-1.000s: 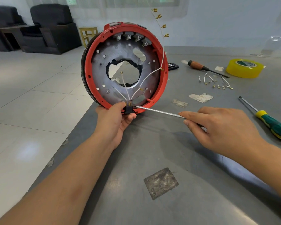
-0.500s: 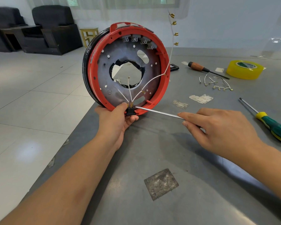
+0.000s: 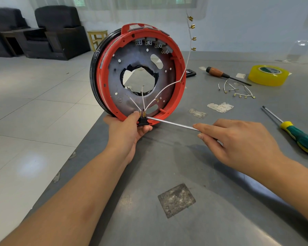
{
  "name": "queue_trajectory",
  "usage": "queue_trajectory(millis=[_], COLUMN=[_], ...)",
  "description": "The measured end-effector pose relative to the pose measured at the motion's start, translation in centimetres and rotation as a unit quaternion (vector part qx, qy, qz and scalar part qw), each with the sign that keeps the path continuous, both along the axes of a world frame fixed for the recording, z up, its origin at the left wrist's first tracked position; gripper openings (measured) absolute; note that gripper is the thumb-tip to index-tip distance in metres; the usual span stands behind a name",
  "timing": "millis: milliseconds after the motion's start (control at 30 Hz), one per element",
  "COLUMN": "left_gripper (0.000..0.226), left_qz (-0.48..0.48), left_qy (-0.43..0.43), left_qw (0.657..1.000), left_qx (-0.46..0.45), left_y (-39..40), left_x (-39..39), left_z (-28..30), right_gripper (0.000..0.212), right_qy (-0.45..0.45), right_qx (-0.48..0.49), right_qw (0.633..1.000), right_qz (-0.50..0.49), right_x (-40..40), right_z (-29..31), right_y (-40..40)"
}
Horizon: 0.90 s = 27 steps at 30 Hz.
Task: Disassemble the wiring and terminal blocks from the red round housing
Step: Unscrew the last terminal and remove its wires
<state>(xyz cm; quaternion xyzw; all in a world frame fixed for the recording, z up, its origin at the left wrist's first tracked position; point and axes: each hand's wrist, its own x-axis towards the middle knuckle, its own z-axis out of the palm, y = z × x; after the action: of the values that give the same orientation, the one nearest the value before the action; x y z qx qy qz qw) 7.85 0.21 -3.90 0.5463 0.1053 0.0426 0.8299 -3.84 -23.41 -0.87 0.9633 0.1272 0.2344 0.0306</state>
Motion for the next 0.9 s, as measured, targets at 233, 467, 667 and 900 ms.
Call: queue_trajectory(millis=[233, 467, 667, 900], left_gripper=[0.035, 0.038, 0.039, 0.038], left_qz=[0.01, 0.02, 0.017, 0.021], left_qy=[-0.01, -0.019, -0.024, -0.009], left_qw=[1.0, 0.999, 0.999, 0.999], left_qx=[0.004, 0.018, 0.026, 0.026], left_y=[-0.1, -0.1, -0.1, -0.2], left_x=[-0.1, 0.3, 0.2, 0.1], left_z=[-0.1, -0.4, -0.4, -0.2], right_gripper=[0.058, 0.052, 0.018, 0.016], right_qy=[0.104, 0.177, 0.332, 0.285], right_qx=[0.045, 0.116, 0.424, 0.364], right_qw=[0.994, 0.976, 0.842, 0.886], right_qz=[0.0, 0.058, 0.034, 0.027], right_x=[-0.5, -0.2, 0.4, 0.2], right_z=[0.7, 0.9, 1.1, 1.1], right_y=[0.7, 0.8, 0.7, 1.5])
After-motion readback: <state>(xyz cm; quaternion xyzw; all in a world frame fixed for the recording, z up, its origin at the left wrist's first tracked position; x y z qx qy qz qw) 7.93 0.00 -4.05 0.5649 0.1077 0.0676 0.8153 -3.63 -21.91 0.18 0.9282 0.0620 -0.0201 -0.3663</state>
